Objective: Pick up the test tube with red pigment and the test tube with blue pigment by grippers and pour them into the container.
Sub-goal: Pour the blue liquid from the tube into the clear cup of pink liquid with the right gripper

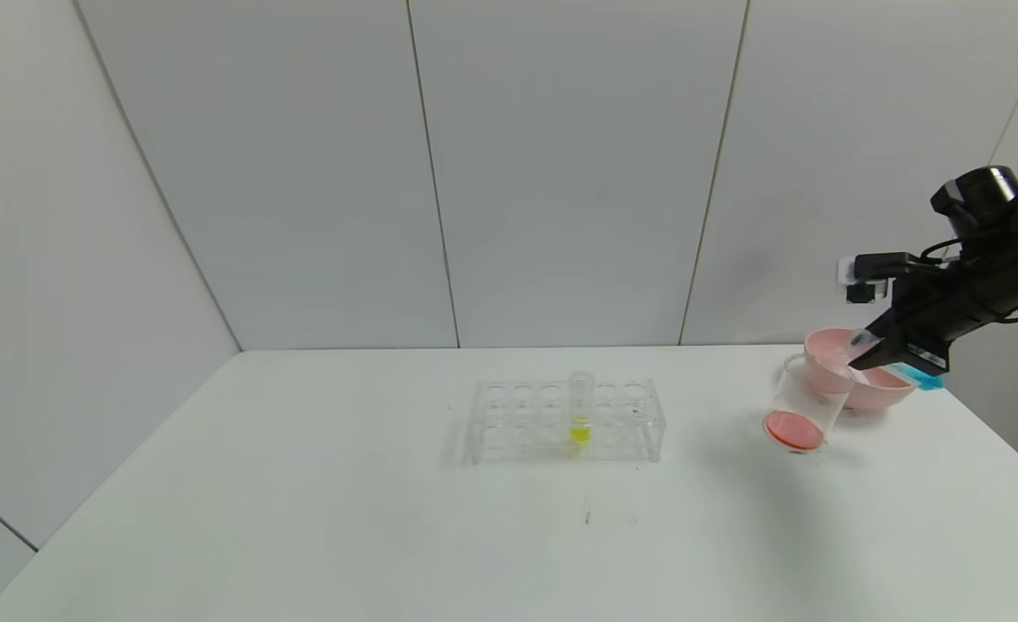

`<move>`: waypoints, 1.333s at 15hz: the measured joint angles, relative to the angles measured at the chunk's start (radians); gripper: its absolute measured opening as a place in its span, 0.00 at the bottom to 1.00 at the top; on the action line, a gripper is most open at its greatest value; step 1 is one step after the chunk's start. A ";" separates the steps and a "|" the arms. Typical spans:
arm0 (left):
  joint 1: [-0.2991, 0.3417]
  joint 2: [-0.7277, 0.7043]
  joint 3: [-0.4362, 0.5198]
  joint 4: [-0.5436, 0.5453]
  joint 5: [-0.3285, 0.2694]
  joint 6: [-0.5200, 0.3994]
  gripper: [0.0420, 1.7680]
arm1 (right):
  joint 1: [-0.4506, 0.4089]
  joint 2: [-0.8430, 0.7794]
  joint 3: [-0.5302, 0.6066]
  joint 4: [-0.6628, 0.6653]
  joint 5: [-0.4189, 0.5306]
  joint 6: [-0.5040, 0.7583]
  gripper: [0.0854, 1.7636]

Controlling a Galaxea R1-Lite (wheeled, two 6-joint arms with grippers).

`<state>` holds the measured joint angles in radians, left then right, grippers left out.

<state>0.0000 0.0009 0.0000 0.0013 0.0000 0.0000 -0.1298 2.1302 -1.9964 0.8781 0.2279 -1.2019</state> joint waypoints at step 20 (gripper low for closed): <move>0.000 0.000 0.000 0.000 0.000 0.000 1.00 | 0.146 0.002 -0.004 -0.064 -0.461 -0.143 0.25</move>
<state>0.0000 0.0009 0.0000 0.0017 0.0000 0.0000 0.0162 2.1326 -2.0002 0.8145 -0.2336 -1.3447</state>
